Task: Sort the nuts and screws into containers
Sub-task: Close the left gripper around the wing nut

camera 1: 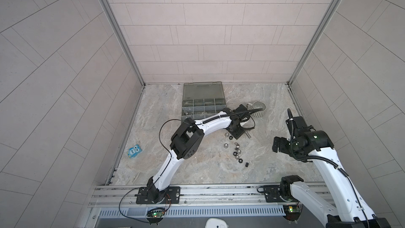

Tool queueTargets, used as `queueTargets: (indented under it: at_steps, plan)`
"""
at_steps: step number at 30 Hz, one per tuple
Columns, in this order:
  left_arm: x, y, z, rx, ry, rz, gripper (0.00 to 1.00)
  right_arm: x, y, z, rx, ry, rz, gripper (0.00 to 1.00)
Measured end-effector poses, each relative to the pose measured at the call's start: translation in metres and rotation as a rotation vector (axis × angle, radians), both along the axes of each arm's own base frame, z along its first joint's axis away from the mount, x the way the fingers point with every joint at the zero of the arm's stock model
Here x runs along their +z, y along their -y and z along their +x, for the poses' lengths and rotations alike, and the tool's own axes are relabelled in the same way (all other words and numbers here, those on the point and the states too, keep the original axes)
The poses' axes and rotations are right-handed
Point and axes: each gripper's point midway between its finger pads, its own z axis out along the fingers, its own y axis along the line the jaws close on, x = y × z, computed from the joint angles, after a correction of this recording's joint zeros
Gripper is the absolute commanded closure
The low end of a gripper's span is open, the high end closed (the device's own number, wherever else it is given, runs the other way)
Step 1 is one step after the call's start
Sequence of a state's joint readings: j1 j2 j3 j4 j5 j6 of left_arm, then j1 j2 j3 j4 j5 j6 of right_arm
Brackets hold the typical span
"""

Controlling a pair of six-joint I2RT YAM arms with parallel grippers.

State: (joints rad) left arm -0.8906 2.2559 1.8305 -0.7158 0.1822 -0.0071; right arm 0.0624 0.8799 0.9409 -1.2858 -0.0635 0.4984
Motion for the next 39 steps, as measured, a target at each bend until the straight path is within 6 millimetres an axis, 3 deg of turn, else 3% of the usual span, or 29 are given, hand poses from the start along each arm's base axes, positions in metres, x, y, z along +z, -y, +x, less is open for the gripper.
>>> queueTargets:
  at_steps: [15,27,39]
  plan:
    - [-0.018,0.000,-0.003,-0.002,-0.028,0.018,0.49,0.000,0.001,0.000,-0.005,-0.002,0.000,0.01]
    - [-0.019,0.001,-0.003,-0.001,-0.034,0.014,0.80,-0.001,0.001,0.000,-0.005,-0.004,-0.001,0.01]
    - [-0.018,-0.001,-0.005,-0.003,-0.039,0.019,0.86,-0.001,0.000,0.003,-0.005,0.001,0.004,0.01]
